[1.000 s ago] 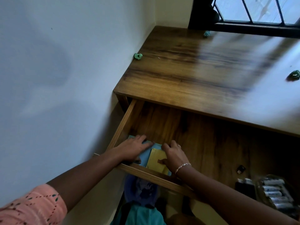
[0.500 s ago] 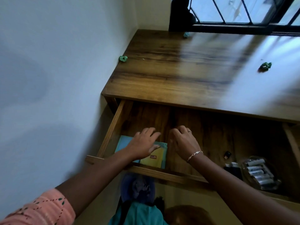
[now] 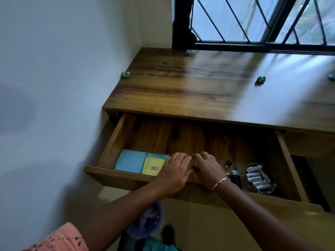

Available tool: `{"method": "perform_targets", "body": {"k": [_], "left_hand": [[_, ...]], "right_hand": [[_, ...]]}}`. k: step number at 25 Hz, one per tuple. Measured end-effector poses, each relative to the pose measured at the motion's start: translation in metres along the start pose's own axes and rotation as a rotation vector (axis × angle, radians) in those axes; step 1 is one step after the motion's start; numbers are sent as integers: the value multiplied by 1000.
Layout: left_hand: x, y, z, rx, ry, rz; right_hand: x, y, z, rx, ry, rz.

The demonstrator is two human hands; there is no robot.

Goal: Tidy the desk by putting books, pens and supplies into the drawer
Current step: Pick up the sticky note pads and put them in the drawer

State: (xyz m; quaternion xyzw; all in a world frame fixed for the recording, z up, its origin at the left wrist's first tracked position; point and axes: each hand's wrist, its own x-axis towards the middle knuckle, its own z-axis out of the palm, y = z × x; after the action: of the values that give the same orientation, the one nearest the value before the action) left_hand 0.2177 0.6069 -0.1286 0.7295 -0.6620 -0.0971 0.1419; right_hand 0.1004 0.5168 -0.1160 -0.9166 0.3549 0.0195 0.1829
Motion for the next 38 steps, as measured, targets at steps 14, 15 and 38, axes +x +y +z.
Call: {"method": "perform_targets", "body": {"k": [14,15,38], "left_hand": [[-4,11,15,203,40,-112],[1,9,15,205,37,-101],[155,-81,3,562,268,170]], "right_hand": [[-25,1,16,-95,327,-283],[-21,4,13,-90,317,-298],[148,87,-5,-509,571,-335]]}}
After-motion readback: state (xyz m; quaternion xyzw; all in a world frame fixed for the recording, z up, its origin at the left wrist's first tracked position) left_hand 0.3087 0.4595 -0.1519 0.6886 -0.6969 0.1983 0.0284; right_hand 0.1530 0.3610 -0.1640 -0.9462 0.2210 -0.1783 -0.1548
